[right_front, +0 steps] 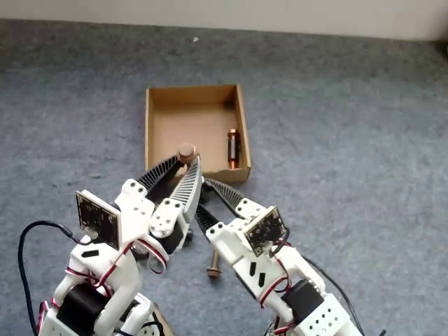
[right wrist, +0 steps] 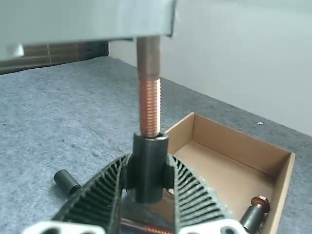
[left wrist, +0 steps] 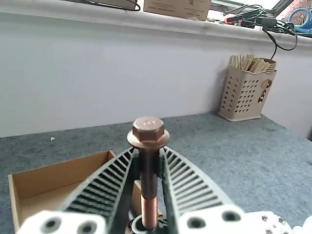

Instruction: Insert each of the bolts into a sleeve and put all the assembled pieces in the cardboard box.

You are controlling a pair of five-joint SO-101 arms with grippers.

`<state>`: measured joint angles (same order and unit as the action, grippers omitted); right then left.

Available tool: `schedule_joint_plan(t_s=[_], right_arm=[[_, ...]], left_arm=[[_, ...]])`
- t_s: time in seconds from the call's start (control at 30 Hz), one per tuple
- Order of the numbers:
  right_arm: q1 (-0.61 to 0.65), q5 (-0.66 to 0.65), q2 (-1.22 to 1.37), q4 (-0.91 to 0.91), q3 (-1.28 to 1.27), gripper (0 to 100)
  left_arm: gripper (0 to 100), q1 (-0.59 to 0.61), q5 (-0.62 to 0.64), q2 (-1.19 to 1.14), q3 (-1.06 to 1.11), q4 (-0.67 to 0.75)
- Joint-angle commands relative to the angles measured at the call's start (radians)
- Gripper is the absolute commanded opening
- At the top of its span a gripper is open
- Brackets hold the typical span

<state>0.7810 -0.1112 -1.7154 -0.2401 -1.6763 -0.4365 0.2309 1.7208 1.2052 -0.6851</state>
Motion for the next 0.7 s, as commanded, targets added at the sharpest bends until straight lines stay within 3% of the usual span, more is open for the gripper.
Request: schedule_joint_plan(t_s=[0.0, 0.57, 0.67], right_arm=[[-0.019, 0.011, -0.031, 0.028, -0.154, 0.4], [-0.021, 0.011, -0.11, 0.016, -0.153, 0.4], [-0.021, 0.011, -0.11, 0.015, -0.153, 0.4]], left_arm=[[1, 0.015, -0.008, 0.012, -0.008, 0.003], [1, 0.01, -0.014, 0.01, 0.031, 0.0], [1, 0.007, -0.075, 0.007, 0.036, -0.011]])
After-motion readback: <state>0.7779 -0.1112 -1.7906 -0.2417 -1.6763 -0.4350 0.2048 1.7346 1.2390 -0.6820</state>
